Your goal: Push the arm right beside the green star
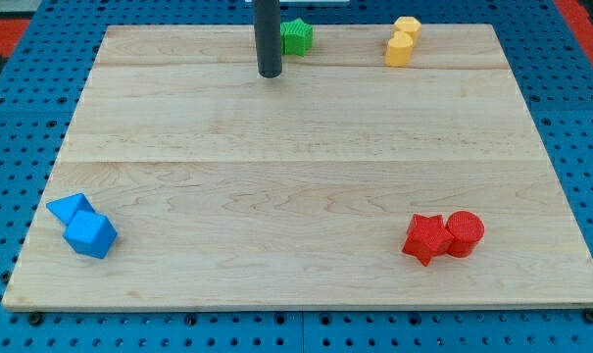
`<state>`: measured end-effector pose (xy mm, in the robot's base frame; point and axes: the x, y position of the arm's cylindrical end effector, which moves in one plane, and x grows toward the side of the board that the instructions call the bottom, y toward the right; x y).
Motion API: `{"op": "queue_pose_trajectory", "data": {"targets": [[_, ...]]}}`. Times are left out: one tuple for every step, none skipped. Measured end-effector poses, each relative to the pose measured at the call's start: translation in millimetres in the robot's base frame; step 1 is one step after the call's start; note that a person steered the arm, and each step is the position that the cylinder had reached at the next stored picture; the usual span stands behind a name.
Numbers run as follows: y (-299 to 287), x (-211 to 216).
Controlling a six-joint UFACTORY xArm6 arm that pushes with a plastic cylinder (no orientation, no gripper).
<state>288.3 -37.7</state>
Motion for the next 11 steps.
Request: {"op": "queue_pose_trajectory", "data": {"targets": [[0.0, 0.0], [2.2, 0.0], [4.0, 0.0], [3.8, 0.0], [3.9, 0.0], [3.9, -9.7], [15.0, -29.6], [59.5, -6.3], [94.7, -33.3], [106.8, -73.3], [71.4, -73.0]]}}
